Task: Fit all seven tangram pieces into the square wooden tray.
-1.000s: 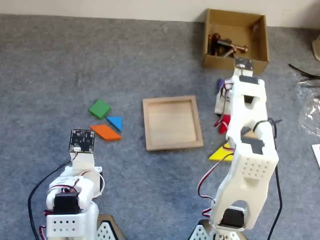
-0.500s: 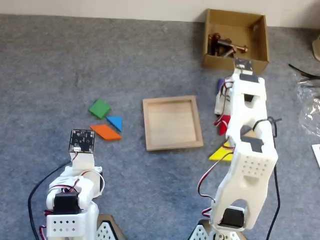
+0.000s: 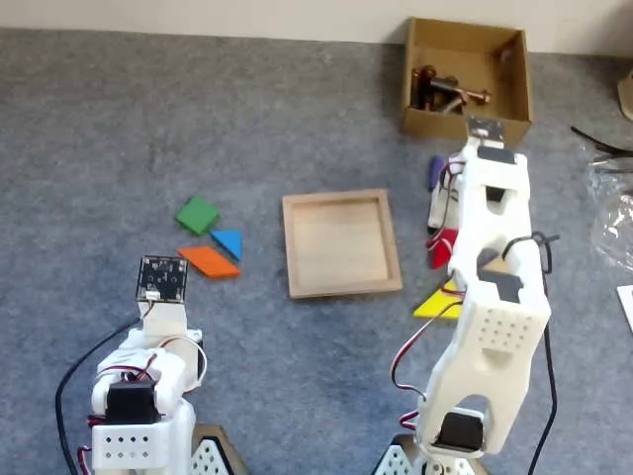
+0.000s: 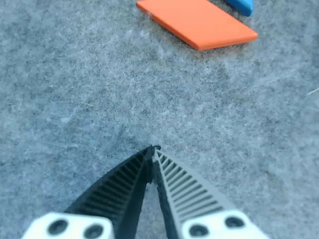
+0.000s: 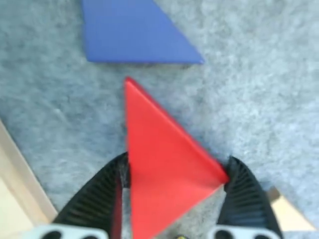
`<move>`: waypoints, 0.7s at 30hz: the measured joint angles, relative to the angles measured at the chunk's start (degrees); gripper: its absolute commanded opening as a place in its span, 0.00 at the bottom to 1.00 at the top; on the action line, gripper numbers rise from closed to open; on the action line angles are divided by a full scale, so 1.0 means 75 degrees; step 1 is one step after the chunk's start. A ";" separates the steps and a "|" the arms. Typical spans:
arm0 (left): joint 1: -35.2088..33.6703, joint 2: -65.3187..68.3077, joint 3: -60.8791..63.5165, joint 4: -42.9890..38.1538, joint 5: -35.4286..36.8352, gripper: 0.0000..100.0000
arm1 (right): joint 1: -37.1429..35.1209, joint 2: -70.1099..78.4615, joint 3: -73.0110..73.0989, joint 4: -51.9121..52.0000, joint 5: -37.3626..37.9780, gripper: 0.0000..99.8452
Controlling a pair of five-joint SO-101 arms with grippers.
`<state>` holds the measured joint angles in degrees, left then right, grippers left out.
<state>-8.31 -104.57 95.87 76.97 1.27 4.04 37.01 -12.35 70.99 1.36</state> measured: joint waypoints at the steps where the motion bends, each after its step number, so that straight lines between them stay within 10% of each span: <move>1: 0.0000 0.0000 0.0000 0.0000 0.0000 0.01 | 0.0000 0.0000 0.0000 0.0000 0.0000 0.02; 21: 0.0000 0.0000 0.0000 0.0000 0.0000 0.01 | -0.0246 0.0047 -0.0516 0.0985 0.0000 0.00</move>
<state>-8.31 -104.57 95.87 76.97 1.27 2.20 37.36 -16.22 78.37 1.36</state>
